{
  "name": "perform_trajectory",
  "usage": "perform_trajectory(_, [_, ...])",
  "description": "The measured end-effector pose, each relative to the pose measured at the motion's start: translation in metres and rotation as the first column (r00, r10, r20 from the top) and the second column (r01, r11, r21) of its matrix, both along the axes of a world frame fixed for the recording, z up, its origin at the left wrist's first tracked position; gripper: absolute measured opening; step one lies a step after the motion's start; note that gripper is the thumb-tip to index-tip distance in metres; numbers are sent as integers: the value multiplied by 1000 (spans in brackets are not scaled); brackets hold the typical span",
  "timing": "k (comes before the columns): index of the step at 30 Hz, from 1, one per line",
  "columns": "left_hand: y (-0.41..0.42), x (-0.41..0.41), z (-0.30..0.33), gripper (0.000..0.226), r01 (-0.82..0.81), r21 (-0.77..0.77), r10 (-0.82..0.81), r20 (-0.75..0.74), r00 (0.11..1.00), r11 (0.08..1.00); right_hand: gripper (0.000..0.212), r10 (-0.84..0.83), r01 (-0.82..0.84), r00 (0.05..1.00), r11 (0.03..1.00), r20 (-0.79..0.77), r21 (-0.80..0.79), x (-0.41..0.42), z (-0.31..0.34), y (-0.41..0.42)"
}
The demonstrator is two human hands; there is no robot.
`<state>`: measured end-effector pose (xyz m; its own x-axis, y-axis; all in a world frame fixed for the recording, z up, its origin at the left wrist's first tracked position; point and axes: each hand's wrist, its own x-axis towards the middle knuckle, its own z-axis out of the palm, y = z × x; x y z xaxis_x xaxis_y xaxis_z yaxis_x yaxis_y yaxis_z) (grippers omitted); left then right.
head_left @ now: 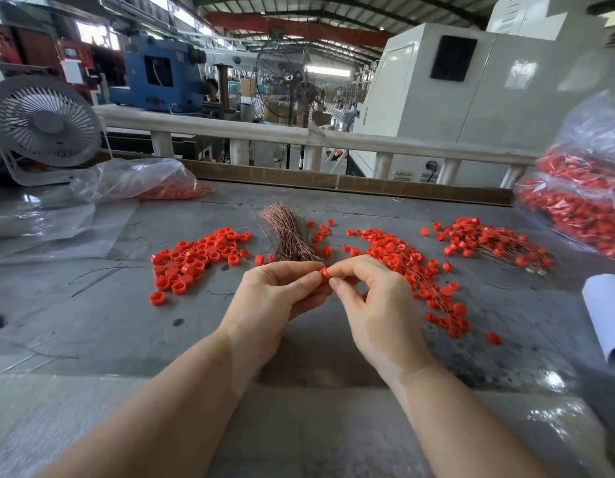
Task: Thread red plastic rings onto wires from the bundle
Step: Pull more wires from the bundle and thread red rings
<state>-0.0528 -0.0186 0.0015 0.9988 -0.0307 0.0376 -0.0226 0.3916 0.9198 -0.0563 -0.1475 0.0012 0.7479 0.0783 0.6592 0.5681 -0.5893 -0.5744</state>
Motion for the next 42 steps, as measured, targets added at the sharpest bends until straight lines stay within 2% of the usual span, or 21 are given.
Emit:
perform_trajectory(5, [0,0,3,14,40,-65,-40,-7,999,997,10,2,-3,1000,999,17,44,0,1,-1])
perform_trajectory(14, [0,0,2,14,38,-72,-37,17,999,997,11,3,-5,999,999,48,46,2,1,-1])
perform_trajectory(18, [-1,3,0,17,40,-102,-35,53,998,994,6,-8,2,988,999,156,44,-1,3,0])
perform_trajectory(19, [-2,3,-1,19,34,-71,-29,76,997,997,5,-40,36,982,999,182,26,0,2,-2])
perform_trajectory(20, [-3,4,-3,22,6,28,-9,108,994,1000,6,-91,95,982,995,166,-16,2,1,-3])
perform_trajectory(21, [-4,4,-5,25,-50,197,20,150,989,979,10,-153,163,984,981,94,-102,4,0,-5])
perform_trajectory(23, [-6,5,-10,32,-179,553,43,250,967,814,26,-266,223,960,915,-87,-337,6,-6,-8])
perform_trajectory(24, [-7,6,-12,33,-217,674,15,292,956,706,32,-287,214,948,894,-137,-393,6,-10,-8])
perform_trajectory(26, [-8,5,-14,31,-245,812,-83,337,938,530,31,-268,173,944,899,-191,-403,6,-12,-7])
perform_trajectory(28, [-8,2,-13,28,-251,855,-129,342,931,455,27,-256,152,940,907,-227,-392,5,-10,-6])
perform_trajectory(42, [-7,0,-11,27,-245,863,-132,332,934,442,26,-249,127,931,907,-268,-402,4,-8,-7])
